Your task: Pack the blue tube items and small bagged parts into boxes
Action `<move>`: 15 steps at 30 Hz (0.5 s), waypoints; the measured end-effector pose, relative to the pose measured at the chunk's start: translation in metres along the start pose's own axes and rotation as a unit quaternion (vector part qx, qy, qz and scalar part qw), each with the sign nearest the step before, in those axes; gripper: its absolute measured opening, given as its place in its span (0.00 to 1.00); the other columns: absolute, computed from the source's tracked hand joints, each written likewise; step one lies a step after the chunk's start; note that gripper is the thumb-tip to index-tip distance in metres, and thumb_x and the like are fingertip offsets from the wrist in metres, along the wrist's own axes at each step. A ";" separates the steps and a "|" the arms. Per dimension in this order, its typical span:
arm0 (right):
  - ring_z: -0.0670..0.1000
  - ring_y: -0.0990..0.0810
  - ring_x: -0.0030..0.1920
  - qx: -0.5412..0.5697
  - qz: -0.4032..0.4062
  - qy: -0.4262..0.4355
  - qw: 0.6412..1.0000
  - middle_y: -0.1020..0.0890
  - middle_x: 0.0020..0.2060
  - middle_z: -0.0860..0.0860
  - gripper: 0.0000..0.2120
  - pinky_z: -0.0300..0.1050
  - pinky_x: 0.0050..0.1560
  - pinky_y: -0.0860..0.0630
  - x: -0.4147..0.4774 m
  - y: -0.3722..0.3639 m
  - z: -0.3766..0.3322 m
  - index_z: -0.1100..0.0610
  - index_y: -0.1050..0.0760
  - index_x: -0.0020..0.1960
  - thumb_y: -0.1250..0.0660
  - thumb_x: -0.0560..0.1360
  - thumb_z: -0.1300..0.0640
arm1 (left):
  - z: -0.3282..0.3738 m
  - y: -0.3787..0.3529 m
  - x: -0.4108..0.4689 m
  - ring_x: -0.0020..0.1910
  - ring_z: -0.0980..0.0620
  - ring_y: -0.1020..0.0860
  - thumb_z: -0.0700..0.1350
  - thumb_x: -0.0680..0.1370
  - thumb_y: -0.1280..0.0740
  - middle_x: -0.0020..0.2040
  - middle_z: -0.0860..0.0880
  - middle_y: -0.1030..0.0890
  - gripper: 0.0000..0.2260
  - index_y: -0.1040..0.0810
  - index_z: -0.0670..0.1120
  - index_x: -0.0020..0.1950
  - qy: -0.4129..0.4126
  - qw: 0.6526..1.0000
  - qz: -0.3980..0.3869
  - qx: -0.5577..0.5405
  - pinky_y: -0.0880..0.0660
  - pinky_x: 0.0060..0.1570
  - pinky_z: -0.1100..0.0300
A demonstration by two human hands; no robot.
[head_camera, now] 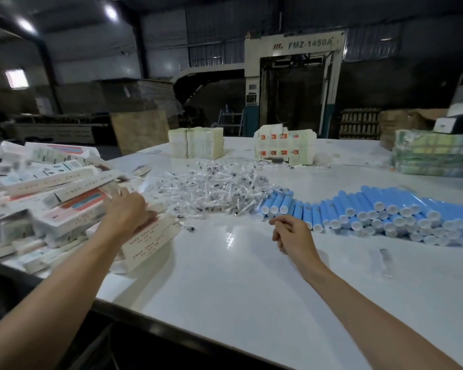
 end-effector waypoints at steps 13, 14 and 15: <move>0.47 0.25 0.30 -0.023 -0.008 -0.002 1.000 0.18 0.33 0.49 0.12 0.43 0.33 0.29 -0.004 -0.002 -0.004 0.51 0.18 0.50 0.38 0.84 0.61 | 0.068 0.065 -0.023 0.48 0.42 0.20 0.59 0.89 0.45 0.52 0.45 0.20 0.24 0.30 0.43 0.77 -0.151 0.925 0.122 -0.328 0.26 0.42 0.49; 0.47 0.26 0.30 -0.028 -0.007 0.000 1.000 0.18 0.33 0.50 0.12 0.43 0.33 0.29 -0.004 -0.002 -0.005 0.51 0.18 0.50 0.38 0.84 0.61 | 0.083 0.069 -0.028 0.45 0.44 0.19 0.60 0.89 0.46 0.49 0.49 0.20 0.24 0.28 0.44 0.75 -0.167 0.898 0.105 -0.393 0.27 0.39 0.52; 0.47 0.26 0.30 -0.037 -0.005 0.004 0.999 0.18 0.33 0.50 0.12 0.44 0.34 0.29 -0.005 -0.002 -0.005 0.51 0.18 0.50 0.39 0.84 0.61 | 0.096 0.069 -0.033 0.45 0.46 0.18 0.61 0.89 0.46 0.48 0.50 0.19 0.23 0.26 0.44 0.71 -0.186 0.869 0.088 -0.450 0.27 0.37 0.54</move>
Point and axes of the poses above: each hand's wrist, its own x-axis towards the middle knuckle, its own y-axis out of the back of the hand, z = x × y, the point moved 5 cm from there along x, towards the middle knuckle
